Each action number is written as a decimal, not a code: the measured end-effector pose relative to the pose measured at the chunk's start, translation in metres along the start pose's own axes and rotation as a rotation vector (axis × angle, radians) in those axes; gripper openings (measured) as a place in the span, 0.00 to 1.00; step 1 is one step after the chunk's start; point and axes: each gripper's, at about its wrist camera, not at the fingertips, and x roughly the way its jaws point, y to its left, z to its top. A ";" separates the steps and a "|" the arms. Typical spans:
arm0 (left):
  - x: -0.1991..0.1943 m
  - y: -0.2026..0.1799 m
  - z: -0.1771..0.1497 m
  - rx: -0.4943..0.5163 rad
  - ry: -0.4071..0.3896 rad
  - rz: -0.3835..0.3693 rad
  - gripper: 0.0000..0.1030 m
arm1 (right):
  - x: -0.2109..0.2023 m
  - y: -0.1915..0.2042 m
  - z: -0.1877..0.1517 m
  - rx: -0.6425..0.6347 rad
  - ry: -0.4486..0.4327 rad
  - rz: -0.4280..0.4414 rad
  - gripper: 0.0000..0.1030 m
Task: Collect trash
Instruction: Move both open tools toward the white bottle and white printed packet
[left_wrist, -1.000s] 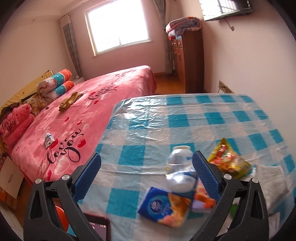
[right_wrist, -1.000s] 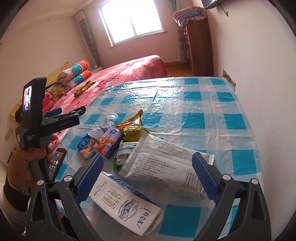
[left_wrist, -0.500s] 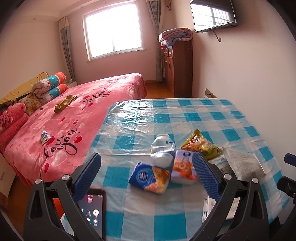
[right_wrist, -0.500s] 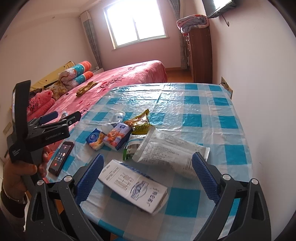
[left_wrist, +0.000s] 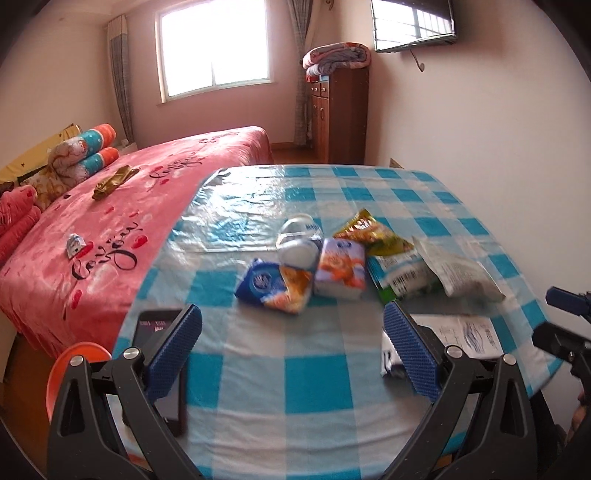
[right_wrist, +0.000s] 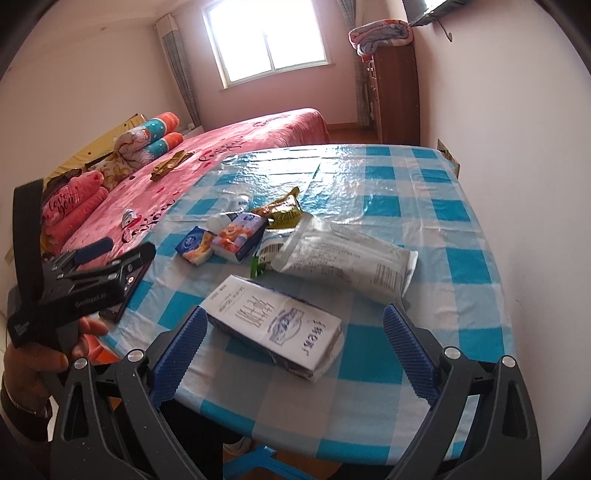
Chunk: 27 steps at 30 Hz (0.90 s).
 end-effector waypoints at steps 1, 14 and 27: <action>-0.002 -0.001 -0.004 0.000 -0.002 -0.010 0.96 | -0.001 -0.001 -0.002 0.002 0.000 -0.003 0.92; -0.017 -0.006 -0.047 0.045 0.052 -0.158 0.96 | 0.008 -0.017 -0.021 0.023 0.056 0.002 0.92; 0.008 0.029 -0.032 0.033 0.120 -0.047 0.96 | 0.028 -0.038 -0.012 0.018 0.081 -0.040 0.92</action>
